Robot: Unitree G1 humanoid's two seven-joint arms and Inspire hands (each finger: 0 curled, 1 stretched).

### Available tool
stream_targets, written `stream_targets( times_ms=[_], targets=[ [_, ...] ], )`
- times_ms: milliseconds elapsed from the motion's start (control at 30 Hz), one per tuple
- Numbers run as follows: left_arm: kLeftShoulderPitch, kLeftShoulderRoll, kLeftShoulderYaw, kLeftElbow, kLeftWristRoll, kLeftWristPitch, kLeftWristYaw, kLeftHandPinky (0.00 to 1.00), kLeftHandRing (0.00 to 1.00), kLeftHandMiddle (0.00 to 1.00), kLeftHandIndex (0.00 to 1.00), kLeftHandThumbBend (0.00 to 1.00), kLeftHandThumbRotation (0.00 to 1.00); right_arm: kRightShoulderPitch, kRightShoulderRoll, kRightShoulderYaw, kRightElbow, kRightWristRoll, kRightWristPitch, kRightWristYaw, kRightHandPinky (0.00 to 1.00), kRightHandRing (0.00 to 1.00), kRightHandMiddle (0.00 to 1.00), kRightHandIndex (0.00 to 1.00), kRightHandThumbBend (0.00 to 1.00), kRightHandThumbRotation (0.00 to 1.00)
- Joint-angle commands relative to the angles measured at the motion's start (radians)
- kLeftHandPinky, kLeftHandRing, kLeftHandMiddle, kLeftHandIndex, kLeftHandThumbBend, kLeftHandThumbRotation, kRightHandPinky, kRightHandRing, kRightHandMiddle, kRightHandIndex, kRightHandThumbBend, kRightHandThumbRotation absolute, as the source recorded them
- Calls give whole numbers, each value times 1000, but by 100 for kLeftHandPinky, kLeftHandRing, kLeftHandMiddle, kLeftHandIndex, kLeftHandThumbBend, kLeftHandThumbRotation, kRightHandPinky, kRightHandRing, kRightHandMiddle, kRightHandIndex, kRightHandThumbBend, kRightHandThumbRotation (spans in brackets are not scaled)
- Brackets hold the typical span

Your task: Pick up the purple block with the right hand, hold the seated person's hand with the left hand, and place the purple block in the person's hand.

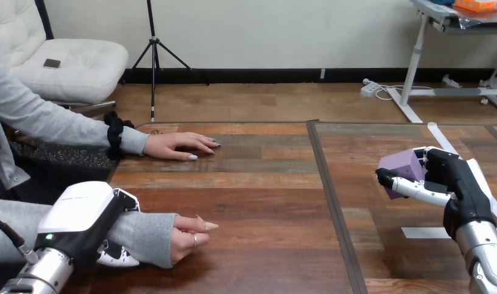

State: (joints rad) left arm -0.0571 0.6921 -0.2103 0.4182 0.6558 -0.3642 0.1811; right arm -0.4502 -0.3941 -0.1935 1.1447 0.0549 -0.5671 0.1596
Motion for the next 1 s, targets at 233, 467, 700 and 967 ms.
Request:
stream_targets(
  times_ms=[233,467,700,967],
  targets=[
    [-73,-15,66,-154,-70,-39,-5,19,24,30,31,70,0,-57,25,7,-42,-12,-14,-18,35,38,43,46,76,0],
    [-88,-23,73,-175,-74,-50,-7,19,25,31,32,71,0,-60,41,10,-44,-20,-30,-26,35,38,43,47,76,0],
    [-112,-33,71,-195,-82,-54,-18,19,24,30,31,71,0,-61,62,16,-59,-28,-35,-45,35,38,43,46,76,0],
    [-137,-48,68,-207,-73,-53,-5,18,23,29,31,72,0,-66,86,15,-70,-25,-33,-50,35,39,43,46,77,0]
  ],
)
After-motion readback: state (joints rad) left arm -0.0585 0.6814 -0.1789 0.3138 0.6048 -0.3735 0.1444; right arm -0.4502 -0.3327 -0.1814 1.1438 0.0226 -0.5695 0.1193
